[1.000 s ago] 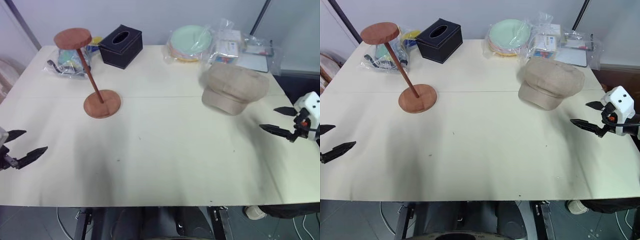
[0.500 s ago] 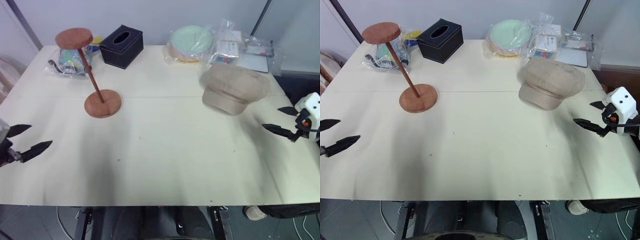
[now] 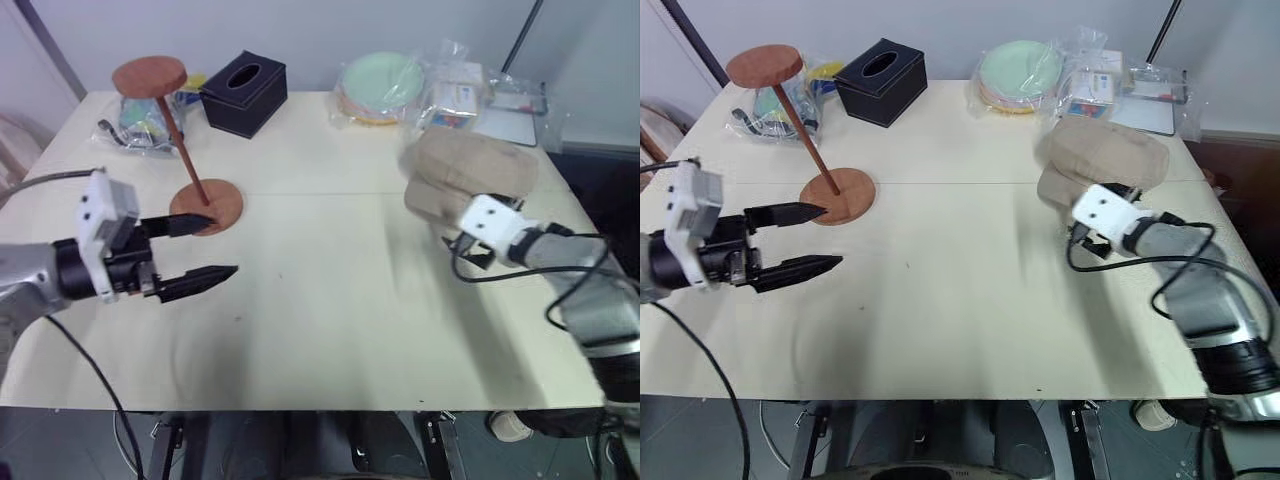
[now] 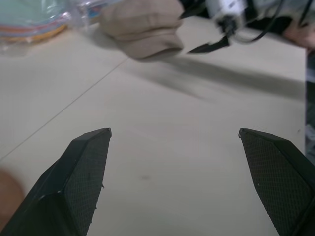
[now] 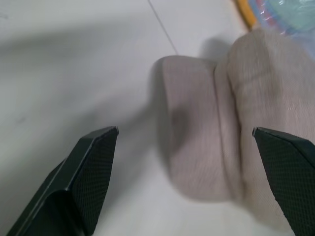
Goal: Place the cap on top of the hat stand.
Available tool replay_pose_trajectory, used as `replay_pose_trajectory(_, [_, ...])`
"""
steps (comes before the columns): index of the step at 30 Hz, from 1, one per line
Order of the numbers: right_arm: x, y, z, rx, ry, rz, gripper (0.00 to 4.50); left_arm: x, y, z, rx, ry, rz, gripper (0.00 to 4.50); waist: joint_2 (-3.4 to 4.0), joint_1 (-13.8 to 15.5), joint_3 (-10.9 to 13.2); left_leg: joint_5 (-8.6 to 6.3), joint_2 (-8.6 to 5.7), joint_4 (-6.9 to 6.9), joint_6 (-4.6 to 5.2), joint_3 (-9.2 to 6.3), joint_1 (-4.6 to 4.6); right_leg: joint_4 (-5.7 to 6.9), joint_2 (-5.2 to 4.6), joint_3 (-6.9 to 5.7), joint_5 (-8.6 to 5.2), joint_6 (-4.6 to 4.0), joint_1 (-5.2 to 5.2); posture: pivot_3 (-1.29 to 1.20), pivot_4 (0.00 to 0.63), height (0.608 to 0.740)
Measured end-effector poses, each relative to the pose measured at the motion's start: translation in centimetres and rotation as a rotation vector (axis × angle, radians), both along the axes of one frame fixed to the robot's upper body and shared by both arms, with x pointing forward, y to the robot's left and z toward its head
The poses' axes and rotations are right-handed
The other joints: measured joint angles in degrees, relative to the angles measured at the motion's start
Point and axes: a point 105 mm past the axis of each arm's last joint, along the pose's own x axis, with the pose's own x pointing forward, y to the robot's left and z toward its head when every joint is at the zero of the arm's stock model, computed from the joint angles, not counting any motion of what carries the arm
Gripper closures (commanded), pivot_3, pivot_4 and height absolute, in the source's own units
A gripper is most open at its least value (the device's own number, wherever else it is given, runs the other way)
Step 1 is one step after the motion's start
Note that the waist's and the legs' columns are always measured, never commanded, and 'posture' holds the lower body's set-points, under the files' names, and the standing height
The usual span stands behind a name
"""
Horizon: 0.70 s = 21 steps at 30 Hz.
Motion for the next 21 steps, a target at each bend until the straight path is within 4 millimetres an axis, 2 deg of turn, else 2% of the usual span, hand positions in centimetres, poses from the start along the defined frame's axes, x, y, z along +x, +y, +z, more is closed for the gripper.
replay_pose_trajectory(7, [3.5, 0.3, -2.5, -0.131, -0.042, -0.117, 0.00, 0.9, -2.1, -0.1, -0.014, 0.008, -0.083, 0.14, -0.04, -0.17, -0.02, 0.01, -0.01, -0.03, 0.00, -0.01, 0.00, 0.03, 0.05, -0.01, 0.00, -0.01, -0.02, 0.00, 0.150, 0.740])
replay_pose_trajectory(15, [6.2, 0.7, -2.6, -0.165, -0.113, -0.128, 0.00, 1.2, -2.0, -0.1, -0.021, 0.014, -0.078, 0.14, -0.11, -0.47, -0.05, 0.01, 0.00, 0.01, 0.00, -0.06, 0.03, 0.07, 0.08, -0.01, 0.01, -0.01, 0.03, 0.00, 0.150, 0.740])
replay_pose_trajectory(18, [6.6, 0.5, -2.9, -0.165, -0.114, -0.122, 0.89, 1.2, -2.0, -0.1, -0.021, 0.013, -0.076, 0.00, -0.13, -0.47, -0.07, 0.01, 0.00, 0.01, 0.00, -0.08, 0.07, 0.07, 0.08, -0.01, 0.01, 0.00, 0.08, 0.00, 0.150, 0.740])
replay_pose_trajectory(21, [6.7, 0.6, -3.8, -0.160, -0.093, -0.111, 2.39, 1.2, -1.9, 0.0, -0.022, 0.011, -0.069, 0.00, -0.13, -0.34, -0.07, 0.01, 0.00, 0.02, 0.00, -0.08, 0.06, 0.07, 0.08, -0.01, 0.01, 0.00, 0.09, 0.00, 0.150, 0.740])
